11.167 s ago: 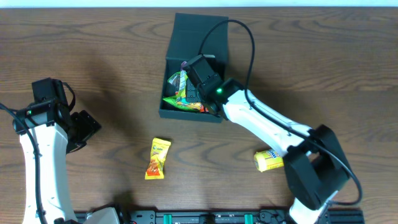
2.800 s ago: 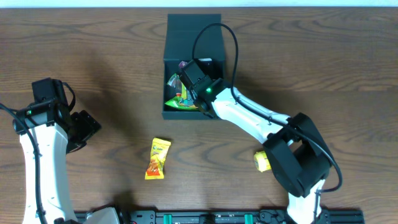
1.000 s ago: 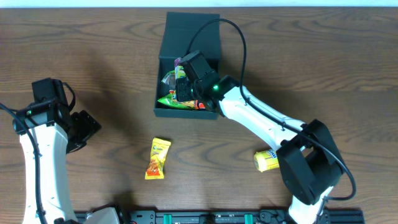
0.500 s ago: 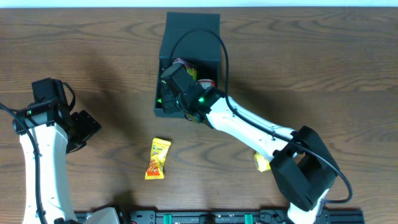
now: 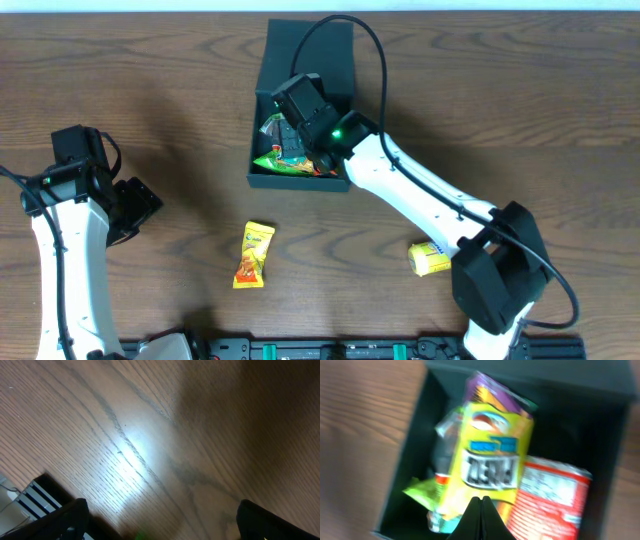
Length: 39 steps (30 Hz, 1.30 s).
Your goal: Pack container
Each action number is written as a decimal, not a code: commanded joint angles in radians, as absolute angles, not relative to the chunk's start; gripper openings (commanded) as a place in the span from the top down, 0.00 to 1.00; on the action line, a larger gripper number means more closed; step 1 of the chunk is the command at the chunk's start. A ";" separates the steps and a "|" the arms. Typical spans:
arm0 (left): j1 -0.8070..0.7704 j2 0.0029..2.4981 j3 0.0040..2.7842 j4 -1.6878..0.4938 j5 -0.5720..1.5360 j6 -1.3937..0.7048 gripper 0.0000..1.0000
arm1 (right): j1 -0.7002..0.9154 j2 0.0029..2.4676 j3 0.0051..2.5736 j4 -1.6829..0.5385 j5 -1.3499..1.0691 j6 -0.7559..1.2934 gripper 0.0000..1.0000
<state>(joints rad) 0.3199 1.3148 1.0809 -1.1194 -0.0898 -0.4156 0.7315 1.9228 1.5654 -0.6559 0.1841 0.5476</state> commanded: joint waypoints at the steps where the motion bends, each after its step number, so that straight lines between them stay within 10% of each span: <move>1: 0.325 1.320 1.084 -1.122 -0.104 -0.419 0.05 | 0.714 1.860 1.570 -0.712 0.286 0.601 0.99; 39: 0.325 1.320 1.084 -1.085 -0.212 -0.389 0.05 | 0.656 2.071 1.568 -0.413 -0.029 0.485 0.99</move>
<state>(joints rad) 0.3199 1.3148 1.0809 -1.0836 -0.1913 -0.3954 0.6640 2.0388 1.5623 -0.4213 -0.0128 0.4957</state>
